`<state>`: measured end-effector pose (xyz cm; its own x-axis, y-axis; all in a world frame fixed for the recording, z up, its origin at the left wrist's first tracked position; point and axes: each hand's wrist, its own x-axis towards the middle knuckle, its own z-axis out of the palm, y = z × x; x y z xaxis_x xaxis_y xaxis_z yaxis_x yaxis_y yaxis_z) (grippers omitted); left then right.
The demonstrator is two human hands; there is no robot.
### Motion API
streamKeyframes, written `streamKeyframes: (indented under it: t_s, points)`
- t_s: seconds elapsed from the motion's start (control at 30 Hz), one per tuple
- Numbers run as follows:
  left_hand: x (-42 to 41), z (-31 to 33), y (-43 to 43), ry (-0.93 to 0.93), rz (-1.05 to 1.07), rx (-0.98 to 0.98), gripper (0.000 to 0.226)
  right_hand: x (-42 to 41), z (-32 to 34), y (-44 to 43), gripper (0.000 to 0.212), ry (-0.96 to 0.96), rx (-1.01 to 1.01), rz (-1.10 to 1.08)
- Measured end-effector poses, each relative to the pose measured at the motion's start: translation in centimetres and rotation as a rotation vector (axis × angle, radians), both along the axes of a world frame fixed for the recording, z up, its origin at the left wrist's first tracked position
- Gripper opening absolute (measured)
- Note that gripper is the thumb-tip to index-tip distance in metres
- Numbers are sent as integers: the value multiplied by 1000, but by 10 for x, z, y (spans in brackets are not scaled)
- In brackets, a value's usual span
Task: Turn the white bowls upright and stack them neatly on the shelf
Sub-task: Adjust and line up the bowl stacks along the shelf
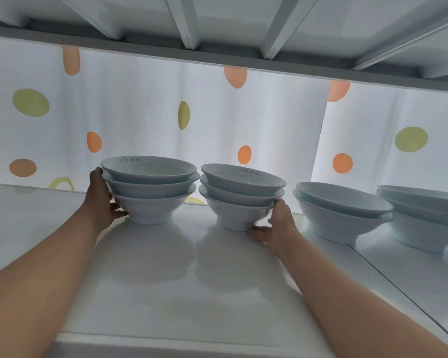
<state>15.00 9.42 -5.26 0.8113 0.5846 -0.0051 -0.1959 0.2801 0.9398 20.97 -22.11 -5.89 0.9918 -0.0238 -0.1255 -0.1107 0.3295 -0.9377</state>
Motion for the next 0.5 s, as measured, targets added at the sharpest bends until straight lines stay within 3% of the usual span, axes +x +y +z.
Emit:
streamKeyframes:
  t_s: [0.1,0.5]
  points:
    - [-2,0,-1,3,24,52,59,6,-1,-2,40,-101,2,-1]
    - [0,-6,-7,-25,-8,59,58,6,1,-13,38,-101,-25,-24]
